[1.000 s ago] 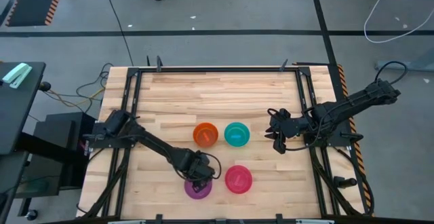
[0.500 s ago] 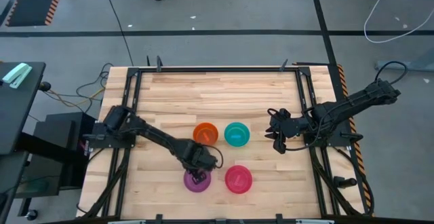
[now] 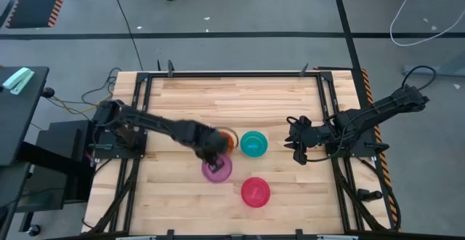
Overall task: Nest bowls inside each other
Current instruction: Stack the purple bowl on the orange bowl
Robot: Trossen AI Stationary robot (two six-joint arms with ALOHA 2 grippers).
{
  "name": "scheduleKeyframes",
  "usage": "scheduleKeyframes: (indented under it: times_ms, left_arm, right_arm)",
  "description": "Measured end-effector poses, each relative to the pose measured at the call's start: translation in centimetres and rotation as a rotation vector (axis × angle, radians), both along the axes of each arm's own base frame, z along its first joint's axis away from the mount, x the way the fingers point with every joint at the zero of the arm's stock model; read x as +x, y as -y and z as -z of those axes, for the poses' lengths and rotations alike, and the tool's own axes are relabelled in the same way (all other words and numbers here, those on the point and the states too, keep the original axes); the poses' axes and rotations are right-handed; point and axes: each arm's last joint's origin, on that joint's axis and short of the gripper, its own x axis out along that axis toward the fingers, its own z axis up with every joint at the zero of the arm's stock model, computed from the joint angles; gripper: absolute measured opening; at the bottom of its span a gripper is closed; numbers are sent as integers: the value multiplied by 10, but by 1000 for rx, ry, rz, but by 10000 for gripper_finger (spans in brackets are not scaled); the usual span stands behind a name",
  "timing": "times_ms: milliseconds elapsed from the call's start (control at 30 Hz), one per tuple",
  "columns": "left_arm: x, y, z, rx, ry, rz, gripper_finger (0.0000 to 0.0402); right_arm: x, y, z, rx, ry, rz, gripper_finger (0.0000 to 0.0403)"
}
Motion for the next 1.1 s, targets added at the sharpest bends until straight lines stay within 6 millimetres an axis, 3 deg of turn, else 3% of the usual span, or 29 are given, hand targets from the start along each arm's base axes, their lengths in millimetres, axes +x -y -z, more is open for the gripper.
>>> scheduleKeyframes:
  times_ms: [267, 467, 633, 1100]
  left_arm:
    - [5, -63, -4, 31, 24, -85, 8]
    - [3, -96, -4, 44, 20, -142, 8]
    - [2, -105, 2, 42, -23, -168, 8]
    - [13, -106, 41, 32, -165, -153, 8]
  right_arm:
    - [0, 0, 0, 5, 1, 6, 111]
    - [0, 0, 0, 7, 1, 8, 111]
    - [0, 0, 0, 7, 2, 9, 111]
    - [0, 0, 0, 7, 5, 7, 111]
